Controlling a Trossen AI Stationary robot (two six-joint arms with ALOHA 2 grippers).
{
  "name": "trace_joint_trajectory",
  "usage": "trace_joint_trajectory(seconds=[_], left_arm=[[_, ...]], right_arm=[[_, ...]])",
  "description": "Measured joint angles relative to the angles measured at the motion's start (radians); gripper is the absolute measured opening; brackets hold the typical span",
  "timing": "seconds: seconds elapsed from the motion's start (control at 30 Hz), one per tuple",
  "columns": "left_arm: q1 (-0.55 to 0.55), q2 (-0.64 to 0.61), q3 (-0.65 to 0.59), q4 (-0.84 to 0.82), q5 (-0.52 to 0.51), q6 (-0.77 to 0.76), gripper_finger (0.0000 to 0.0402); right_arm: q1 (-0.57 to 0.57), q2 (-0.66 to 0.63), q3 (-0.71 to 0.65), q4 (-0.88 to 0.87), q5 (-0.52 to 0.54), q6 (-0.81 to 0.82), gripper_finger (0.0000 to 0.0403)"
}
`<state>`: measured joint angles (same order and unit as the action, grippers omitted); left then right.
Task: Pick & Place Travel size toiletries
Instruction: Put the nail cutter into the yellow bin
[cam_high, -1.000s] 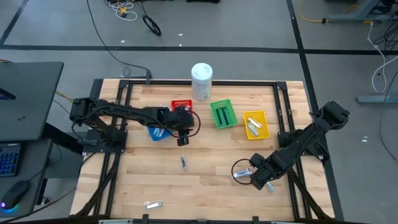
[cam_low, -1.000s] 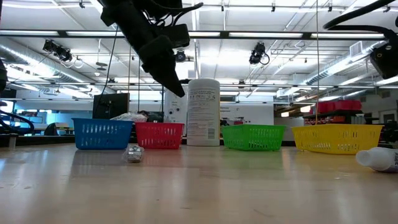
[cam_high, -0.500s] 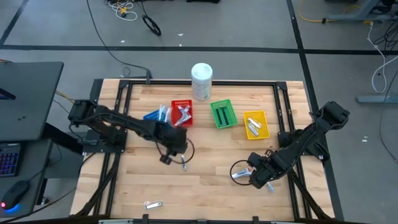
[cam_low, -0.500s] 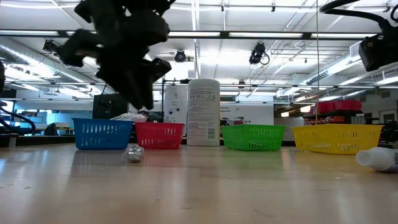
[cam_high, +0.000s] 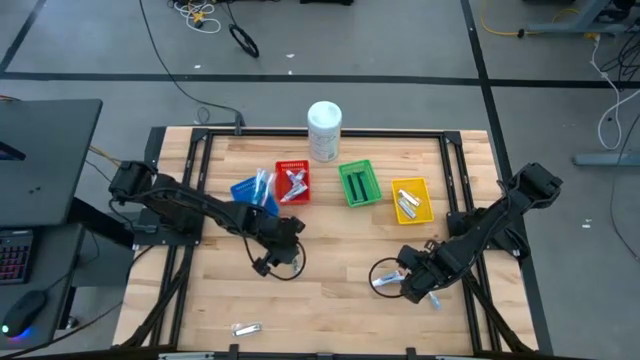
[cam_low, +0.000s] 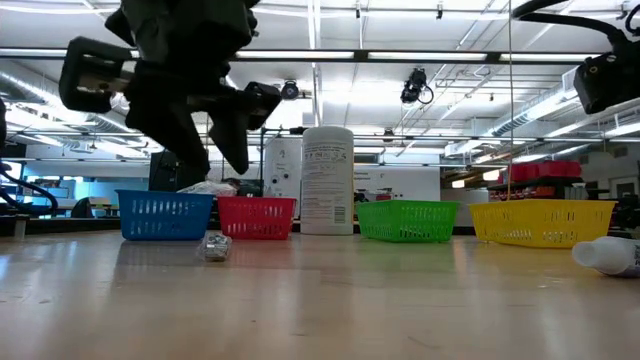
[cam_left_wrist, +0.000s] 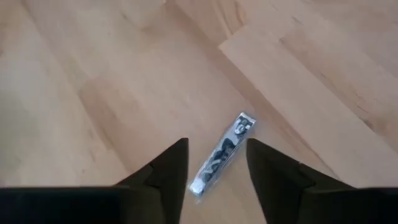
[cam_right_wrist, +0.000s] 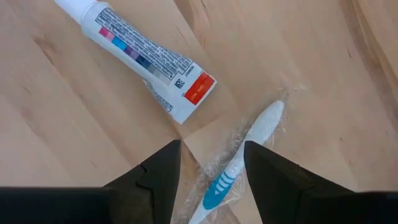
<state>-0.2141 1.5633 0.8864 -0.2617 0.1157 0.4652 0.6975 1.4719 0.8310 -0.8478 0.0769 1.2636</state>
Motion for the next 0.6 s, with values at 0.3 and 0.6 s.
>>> trace_joint_trajectory(seconds=[0.3, 0.6], left_arm=[[0.000, 0.152, 0.010, 0.031, 0.056, 0.113, 0.0234], [0.043, 0.193, 0.033, 0.017, 0.047, 0.173, 0.0234]], right_arm=[[-0.037, -0.001, 0.001, 0.121, 0.008, -0.118, 0.0185], [-0.097, -0.006, 0.004, 0.275, 0.283, -0.324, 0.0185]])
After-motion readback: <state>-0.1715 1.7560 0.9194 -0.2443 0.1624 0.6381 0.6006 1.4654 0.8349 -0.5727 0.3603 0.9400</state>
